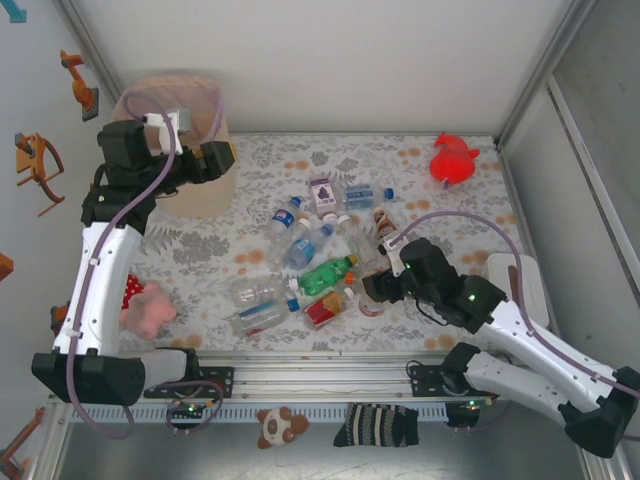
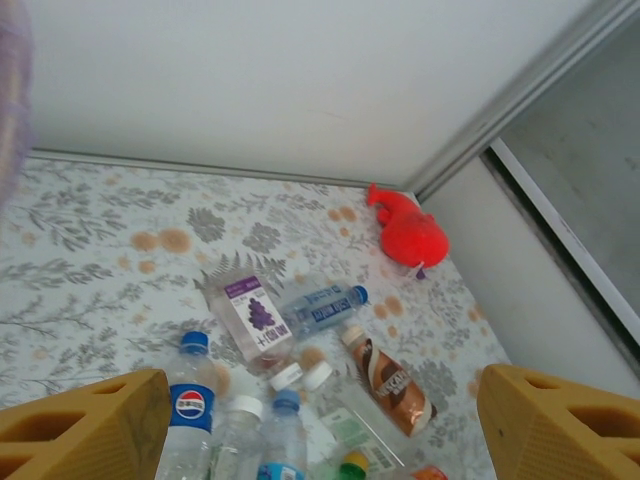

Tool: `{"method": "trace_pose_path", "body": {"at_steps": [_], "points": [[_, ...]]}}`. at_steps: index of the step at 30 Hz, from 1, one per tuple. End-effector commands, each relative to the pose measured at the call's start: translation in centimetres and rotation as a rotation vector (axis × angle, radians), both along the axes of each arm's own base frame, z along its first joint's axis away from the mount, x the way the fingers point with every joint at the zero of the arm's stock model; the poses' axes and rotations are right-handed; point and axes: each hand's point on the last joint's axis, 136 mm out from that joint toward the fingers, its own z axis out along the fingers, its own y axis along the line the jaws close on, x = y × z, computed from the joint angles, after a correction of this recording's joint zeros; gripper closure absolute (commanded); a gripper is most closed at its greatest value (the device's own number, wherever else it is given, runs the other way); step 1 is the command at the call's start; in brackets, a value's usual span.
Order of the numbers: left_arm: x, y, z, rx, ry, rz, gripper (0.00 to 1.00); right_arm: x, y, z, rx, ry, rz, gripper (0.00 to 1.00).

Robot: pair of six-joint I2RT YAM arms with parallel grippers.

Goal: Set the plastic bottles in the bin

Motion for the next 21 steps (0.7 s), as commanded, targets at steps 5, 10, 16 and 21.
{"method": "trace_pose_path", "body": {"at_steps": [5,10,16,21], "points": [[-1.0,-1.8,1.0,-0.076,-0.035,-0.047,0.21,0.7,0.3,-0.8,0.020,-0.047,-0.011,0.37],[-1.3,-2.5,0.6,-0.078,-0.031,-0.060,0.21,0.7,0.6,-1.7,0.009,-0.040,0.003,0.47],[-1.3,-3.5,0.3,-0.107,-0.026,-0.092,0.22,0.7,0.6,-2.0,-0.004,-0.037,0.014,0.63],[-2.0,-4.7,0.5,-0.088,-0.062,-0.140,0.22,0.7,0.3,-0.4,0.004,-0.053,0.000,0.69]]}}
